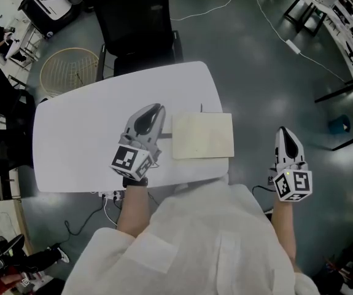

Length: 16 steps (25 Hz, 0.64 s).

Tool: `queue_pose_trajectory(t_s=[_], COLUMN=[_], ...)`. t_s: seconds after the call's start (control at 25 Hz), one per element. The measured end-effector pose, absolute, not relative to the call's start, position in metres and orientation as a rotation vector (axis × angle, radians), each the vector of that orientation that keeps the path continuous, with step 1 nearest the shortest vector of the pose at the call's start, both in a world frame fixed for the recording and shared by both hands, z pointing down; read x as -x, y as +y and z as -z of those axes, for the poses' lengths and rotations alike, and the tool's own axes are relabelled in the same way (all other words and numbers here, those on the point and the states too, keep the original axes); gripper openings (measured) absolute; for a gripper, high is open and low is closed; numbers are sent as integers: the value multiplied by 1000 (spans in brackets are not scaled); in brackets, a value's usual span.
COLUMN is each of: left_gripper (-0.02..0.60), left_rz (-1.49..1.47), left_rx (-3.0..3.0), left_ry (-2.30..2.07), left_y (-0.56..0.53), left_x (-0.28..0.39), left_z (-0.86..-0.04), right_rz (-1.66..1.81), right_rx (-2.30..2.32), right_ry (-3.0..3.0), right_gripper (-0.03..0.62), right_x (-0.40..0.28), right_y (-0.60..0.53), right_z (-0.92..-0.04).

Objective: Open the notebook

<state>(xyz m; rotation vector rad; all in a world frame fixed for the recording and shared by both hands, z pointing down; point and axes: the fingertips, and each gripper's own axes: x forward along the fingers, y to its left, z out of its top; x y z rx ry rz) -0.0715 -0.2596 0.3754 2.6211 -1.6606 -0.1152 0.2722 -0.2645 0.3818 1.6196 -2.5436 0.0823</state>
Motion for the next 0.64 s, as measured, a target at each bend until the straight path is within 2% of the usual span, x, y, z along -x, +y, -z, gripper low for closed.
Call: queue_pose_trajectory(t_s=[0.64], left_gripper=[37], left_rz=[105], left_rx=[-2616], left_ry=[-1631], left_y=[-259], left_x=[62], left_z=[-373], right_rz=[-56], right_rx=[-1608], right_ry=[-2536], right_gripper=[2], right_x=[-267], right_y=[-261], right_z=[-376])
